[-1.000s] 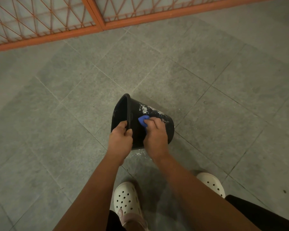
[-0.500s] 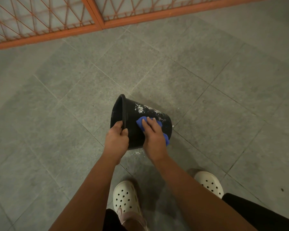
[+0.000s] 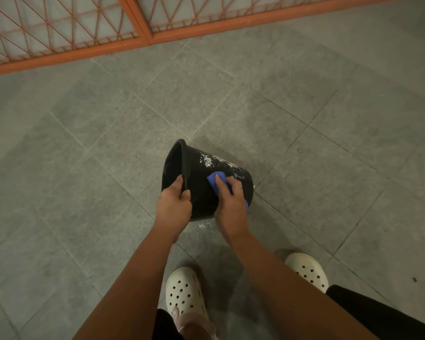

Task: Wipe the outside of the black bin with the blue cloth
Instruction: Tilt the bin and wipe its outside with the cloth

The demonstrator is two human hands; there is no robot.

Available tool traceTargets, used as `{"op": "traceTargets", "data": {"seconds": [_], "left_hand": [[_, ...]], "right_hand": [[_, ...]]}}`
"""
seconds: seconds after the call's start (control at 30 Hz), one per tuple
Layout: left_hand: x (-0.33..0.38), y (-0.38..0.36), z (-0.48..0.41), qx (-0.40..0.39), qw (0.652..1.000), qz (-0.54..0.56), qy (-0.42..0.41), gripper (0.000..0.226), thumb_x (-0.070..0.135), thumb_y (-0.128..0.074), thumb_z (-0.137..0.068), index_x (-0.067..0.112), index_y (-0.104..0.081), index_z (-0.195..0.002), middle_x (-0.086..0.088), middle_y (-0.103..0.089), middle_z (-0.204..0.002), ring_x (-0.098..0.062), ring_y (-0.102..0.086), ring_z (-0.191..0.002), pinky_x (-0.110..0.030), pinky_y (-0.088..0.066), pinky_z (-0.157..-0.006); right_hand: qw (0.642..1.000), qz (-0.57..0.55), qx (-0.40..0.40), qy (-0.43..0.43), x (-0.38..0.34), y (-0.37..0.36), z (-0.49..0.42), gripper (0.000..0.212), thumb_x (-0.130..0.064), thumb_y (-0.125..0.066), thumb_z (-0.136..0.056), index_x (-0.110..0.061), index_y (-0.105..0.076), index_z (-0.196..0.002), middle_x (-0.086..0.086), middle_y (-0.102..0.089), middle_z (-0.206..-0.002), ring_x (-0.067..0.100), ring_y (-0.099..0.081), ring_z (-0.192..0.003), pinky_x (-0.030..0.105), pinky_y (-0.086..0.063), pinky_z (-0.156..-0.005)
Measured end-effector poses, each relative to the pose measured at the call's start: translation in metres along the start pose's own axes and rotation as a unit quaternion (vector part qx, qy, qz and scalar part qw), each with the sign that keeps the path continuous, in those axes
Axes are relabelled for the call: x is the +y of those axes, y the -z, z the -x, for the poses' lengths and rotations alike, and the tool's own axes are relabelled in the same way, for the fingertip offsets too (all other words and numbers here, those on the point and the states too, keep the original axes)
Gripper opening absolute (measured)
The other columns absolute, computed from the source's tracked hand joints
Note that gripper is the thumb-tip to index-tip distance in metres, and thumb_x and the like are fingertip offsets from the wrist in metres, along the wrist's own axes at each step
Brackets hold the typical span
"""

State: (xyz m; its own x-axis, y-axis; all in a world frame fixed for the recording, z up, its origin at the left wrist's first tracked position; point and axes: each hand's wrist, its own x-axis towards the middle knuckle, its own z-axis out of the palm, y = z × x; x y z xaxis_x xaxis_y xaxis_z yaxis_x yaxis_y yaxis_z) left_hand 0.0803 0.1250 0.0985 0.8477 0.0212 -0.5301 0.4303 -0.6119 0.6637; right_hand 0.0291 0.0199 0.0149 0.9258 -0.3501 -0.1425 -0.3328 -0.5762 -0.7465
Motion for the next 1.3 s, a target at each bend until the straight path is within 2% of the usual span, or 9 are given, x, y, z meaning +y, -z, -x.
{"op": "traceTargets", "data": {"seconds": [0.17, 0.3, 0.47, 0.6, 0.77, 0.9, 1.03, 1.17, 1.3], "left_hand": [[-0.001, -0.001, 0.002, 0.017, 1.0, 0.007, 0.016, 0.047, 0.012, -0.042, -0.099, 0.023, -0.039, -0.144, -0.003, -0.054, -0.13, -0.02, -0.053, -0.116, -0.04, -0.046, -0.101], [0.003, -0.003, 0.002, 0.011, 1.0, -0.003, -0.003, 0.047, 0.009, -0.043, -0.098, 0.024, -0.042, -0.142, 0.006, -0.056, -0.116, -0.012, -0.053, -0.109, -0.034, -0.045, -0.098], [0.003, -0.001, 0.0, 0.008, 1.0, -0.005, 0.005, 0.045, 0.011, -0.043, -0.097, 0.025, -0.045, -0.139, -0.001, -0.061, -0.112, -0.011, -0.058, -0.097, -0.029, -0.05, -0.082], [0.003, 0.0, 0.002, 0.009, 1.0, 0.014, 0.019, 0.047, 0.012, -0.044, -0.098, 0.023, -0.042, -0.143, -0.003, -0.057, -0.127, -0.015, -0.056, -0.106, -0.033, -0.05, -0.092], [0.004, -0.002, 0.002, 0.02, 0.999, 0.03, 0.031, 0.049, 0.011, -0.044, -0.098, 0.024, -0.039, -0.145, 0.001, -0.057, -0.123, -0.002, -0.054, -0.084, -0.011, -0.04, -0.064], [0.008, -0.001, 0.001, 0.006, 0.999, 0.019, 0.029, 0.049, 0.013, -0.044, -0.098, 0.025, -0.038, -0.145, -0.002, -0.055, -0.13, -0.013, -0.054, -0.106, -0.034, -0.048, -0.095], [0.009, -0.002, 0.004, 0.002, 1.0, 0.013, 0.028, 0.048, 0.012, -0.044, -0.098, 0.024, -0.039, -0.145, -0.004, -0.055, -0.132, -0.021, -0.053, -0.118, -0.046, -0.044, -0.103], [0.009, -0.004, 0.008, 0.016, 0.999, 0.015, 0.033, 0.048, 0.011, -0.043, -0.098, 0.023, -0.038, -0.145, -0.004, -0.053, -0.135, -0.022, -0.051, -0.121, -0.046, -0.042, -0.106], [0.009, -0.004, 0.007, 0.013, 0.999, 0.013, 0.03, 0.048, 0.011, -0.042, -0.099, 0.023, -0.037, -0.145, -0.002, -0.053, -0.135, -0.021, -0.05, -0.123, -0.045, -0.041, -0.107]], "right_hand": [[0.997, 0.036, -0.05, -0.035, 0.023, 0.01, -0.024, 0.056, -0.003, -0.045, -0.092, -0.015, -0.029, -0.144, 0.01, -0.028, -0.15, 0.029, -0.019, -0.142, 0.039, -0.024, -0.116], [0.991, 0.056, -0.027, -0.119, 0.015, 0.006, -0.01, 0.06, -0.002, -0.048, -0.088, -0.008, -0.026, -0.144, 0.018, -0.031, -0.143, 0.033, -0.034, -0.131, 0.04, -0.037, -0.107], [0.999, 0.019, -0.007, -0.044, -0.005, -0.002, -0.001, 0.058, 0.008, -0.05, -0.083, -0.008, -0.039, -0.137, 0.019, -0.035, -0.145, 0.033, -0.03, -0.137, 0.032, -0.025, -0.11], [0.998, 0.029, -0.053, -0.027, 0.01, 0.007, -0.024, 0.059, 0.005, -0.046, -0.087, -0.011, -0.032, -0.142, 0.012, -0.026, -0.152, 0.028, -0.014, -0.143, 0.046, -0.019, -0.117], [0.983, 0.071, -0.074, -0.153, 0.023, 0.014, -0.022, 0.064, 0.001, -0.047, -0.086, -0.007, -0.022, -0.144, 0.019, -0.026, -0.148, 0.034, -0.025, -0.137, 0.039, -0.03, -0.112], [0.989, 0.087, -0.037, -0.11, 0.006, 0.0, -0.014, 0.068, -0.002, -0.055, -0.082, -0.011, -0.027, -0.143, 0.018, -0.036, -0.142, 0.033, -0.035, -0.13, 0.037, -0.037, -0.104], [0.994, 0.072, -0.064, -0.051, 0.013, 0.008, -0.027, 0.068, 0.005, -0.049, -0.083, -0.013, -0.026, -0.144, 0.015, -0.024, -0.151, 0.033, -0.018, -0.141, 0.044, -0.023, -0.116], [0.982, 0.086, -0.114, -0.124, 0.026, 0.022, -0.033, 0.065, 0.003, -0.041, -0.088, -0.009, -0.015, -0.146, 0.018, -0.013, -0.153, 0.033, -0.016, -0.141, 0.038, -0.021, -0.115], [0.956, 0.15, -0.151, -0.2, 0.008, 0.018, -0.023, 0.07, -0.01, -0.049, -0.09, -0.006, -0.007, -0.146, 0.027, -0.025, -0.14, 0.038, -0.035, -0.126, 0.043, -0.039, -0.104]]}}
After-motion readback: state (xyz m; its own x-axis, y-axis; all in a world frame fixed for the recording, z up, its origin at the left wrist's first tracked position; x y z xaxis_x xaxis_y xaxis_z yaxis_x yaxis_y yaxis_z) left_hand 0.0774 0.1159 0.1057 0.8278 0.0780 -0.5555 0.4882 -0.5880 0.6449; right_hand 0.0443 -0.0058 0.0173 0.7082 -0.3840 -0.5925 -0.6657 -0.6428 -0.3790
